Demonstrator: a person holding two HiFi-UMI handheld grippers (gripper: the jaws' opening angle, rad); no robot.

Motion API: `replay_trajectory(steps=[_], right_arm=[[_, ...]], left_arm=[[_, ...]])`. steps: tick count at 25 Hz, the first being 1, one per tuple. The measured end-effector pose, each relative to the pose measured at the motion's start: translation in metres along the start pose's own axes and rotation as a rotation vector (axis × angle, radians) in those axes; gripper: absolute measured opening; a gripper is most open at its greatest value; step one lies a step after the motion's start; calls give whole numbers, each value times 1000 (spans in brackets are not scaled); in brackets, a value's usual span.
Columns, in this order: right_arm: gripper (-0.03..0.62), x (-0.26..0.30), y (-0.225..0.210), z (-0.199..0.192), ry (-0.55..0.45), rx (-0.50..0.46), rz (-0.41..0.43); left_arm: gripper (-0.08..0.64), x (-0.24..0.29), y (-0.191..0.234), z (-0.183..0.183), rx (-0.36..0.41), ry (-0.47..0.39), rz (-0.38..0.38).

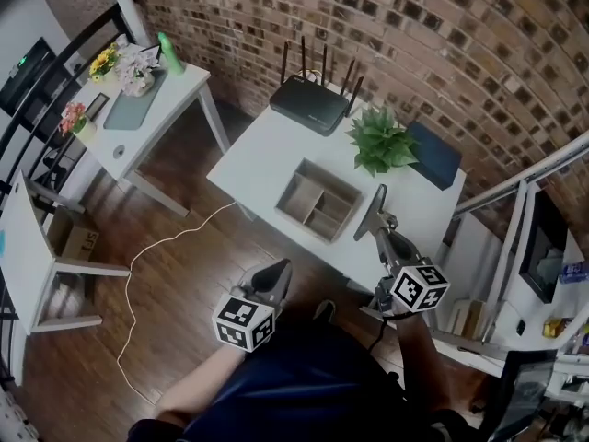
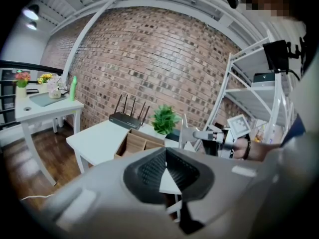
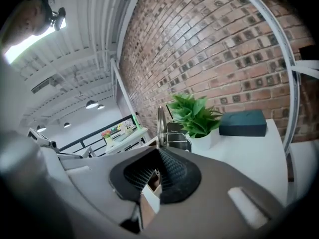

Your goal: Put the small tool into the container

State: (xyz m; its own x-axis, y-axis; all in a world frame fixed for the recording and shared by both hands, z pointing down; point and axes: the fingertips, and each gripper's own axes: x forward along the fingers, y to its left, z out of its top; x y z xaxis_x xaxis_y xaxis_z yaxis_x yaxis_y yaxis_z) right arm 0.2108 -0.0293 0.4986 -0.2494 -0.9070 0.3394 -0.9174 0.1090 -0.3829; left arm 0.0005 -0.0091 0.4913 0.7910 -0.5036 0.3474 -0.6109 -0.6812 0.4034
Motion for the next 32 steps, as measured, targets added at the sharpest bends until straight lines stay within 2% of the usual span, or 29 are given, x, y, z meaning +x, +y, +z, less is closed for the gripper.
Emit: replay_trajectory(steps=[14, 23, 32], right_arm=[[12, 72, 51, 5, 39, -12, 114], [12, 128, 68, -14, 100, -18, 116], [12, 168, 66, -50, 202, -26, 58]], left_arm=[[4, -35, 41, 8, -35, -41, 101], [5, -59, 80, 8, -64, -48, 175], [5, -83, 121, 4, -105, -51, 242]])
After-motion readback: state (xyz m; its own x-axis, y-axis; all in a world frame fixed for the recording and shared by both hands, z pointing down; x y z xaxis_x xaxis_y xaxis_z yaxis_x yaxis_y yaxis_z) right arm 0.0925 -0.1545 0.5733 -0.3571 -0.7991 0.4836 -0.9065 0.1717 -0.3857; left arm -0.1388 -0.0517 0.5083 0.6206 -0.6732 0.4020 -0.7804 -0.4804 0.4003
